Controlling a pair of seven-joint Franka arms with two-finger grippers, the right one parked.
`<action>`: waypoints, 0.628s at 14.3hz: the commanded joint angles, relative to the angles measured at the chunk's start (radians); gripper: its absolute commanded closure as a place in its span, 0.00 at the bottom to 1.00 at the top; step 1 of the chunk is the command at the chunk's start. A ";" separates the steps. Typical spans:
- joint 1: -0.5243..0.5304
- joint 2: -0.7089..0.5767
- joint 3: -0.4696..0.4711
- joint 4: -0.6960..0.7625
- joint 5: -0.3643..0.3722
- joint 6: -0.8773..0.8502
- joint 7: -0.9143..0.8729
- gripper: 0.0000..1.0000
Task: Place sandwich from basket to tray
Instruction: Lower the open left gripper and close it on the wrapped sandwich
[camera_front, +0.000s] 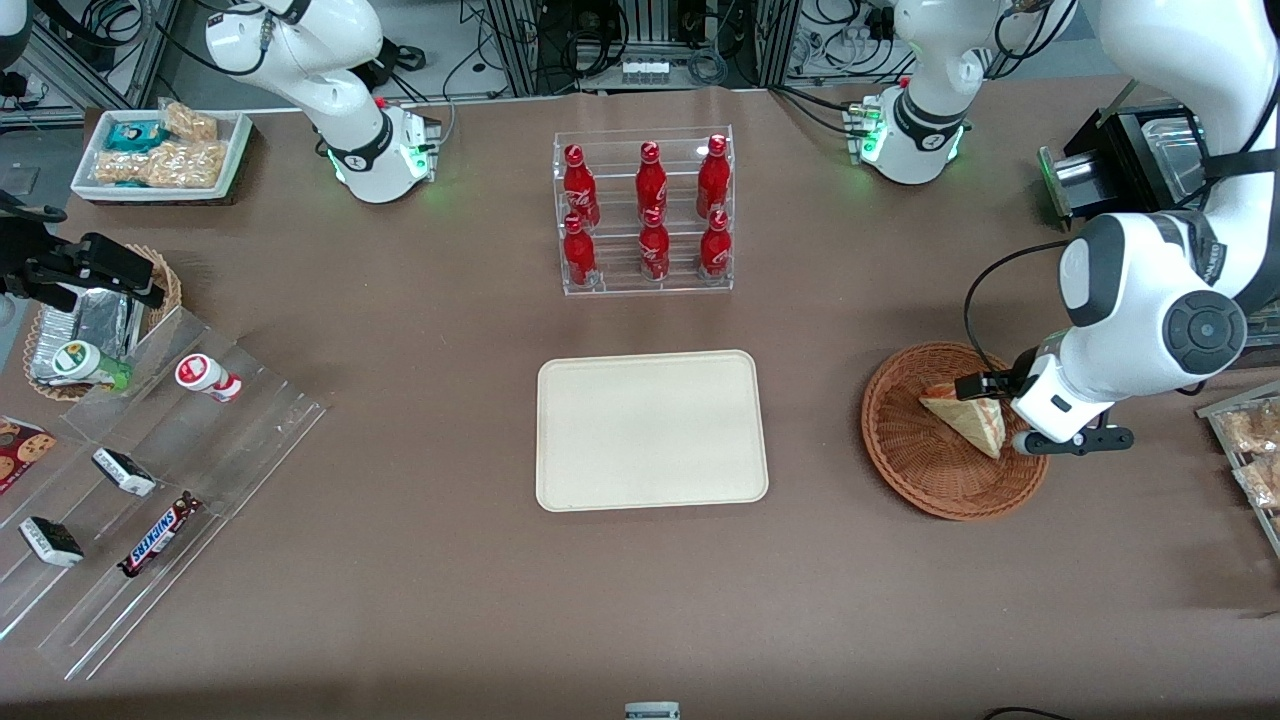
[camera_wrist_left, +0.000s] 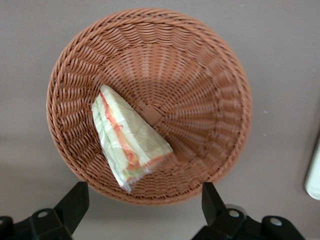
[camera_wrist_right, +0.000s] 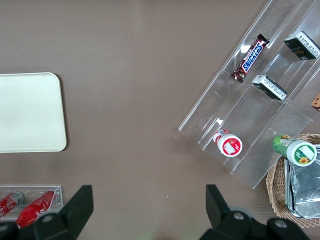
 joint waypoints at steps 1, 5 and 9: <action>0.001 -0.032 0.014 -0.075 0.011 0.070 -0.142 0.00; 0.001 -0.026 0.022 -0.095 0.011 0.077 -0.545 0.00; 0.001 -0.061 0.042 -0.227 0.011 0.262 -0.848 0.00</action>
